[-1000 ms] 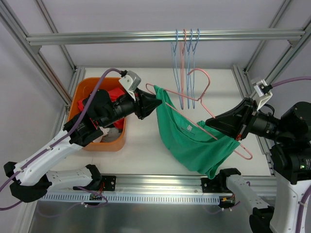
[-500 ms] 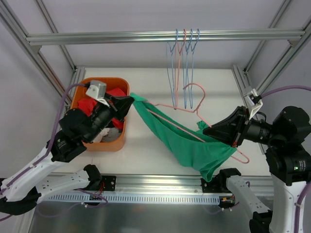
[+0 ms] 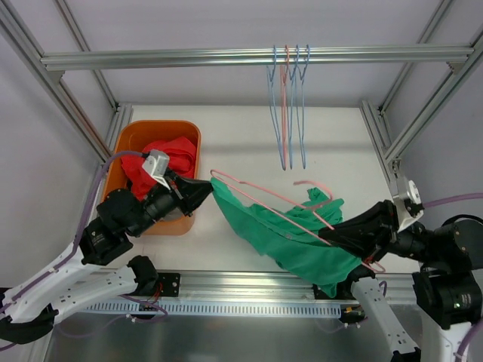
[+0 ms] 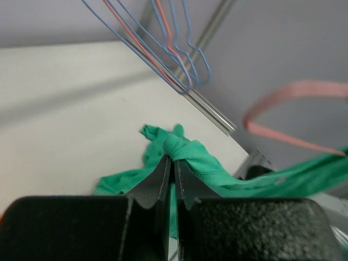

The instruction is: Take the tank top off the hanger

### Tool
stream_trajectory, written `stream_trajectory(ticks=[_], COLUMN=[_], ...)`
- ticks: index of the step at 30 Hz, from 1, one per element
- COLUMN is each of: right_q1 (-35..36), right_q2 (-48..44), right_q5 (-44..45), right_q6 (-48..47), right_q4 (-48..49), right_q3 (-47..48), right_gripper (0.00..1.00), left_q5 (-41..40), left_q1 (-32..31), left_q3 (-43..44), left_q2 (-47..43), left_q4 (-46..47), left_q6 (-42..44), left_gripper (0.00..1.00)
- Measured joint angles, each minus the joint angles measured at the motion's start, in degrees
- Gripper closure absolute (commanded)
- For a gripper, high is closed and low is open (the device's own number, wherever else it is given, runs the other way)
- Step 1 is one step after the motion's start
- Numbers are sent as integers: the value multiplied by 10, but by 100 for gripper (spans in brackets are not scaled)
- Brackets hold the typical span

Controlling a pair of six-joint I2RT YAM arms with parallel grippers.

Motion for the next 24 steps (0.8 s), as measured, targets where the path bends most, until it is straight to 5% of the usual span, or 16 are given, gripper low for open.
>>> stream_trajectory(ticks=[5,9,13,16,19,24], right_q1=[0,1,2,2,2,2], right_q2=[-1,10,36,87,115,45], right_q5=[35,125,259,297,301,312], right_q6=[148,292,394,430,424,239], right_q4=[242,530,827,946,971,695], right_q3=[-112,-197,-256,-227,-181,-110], right_gripper=[100,100,100,100,100,100], left_q5=[133,229,263,262,228,50], left_q1=[0,-27,-120,-188,-243,-274], left_q3=[-76,-125,-174,-188,-188,-189], left_q2=[-17,-6,29,75,124,127], left_q4=[26,84,144,169,176,129], left_q6=[-51,-91,-100,-96,-90,-119], left_gripper=[100,100,100,100,100,100])
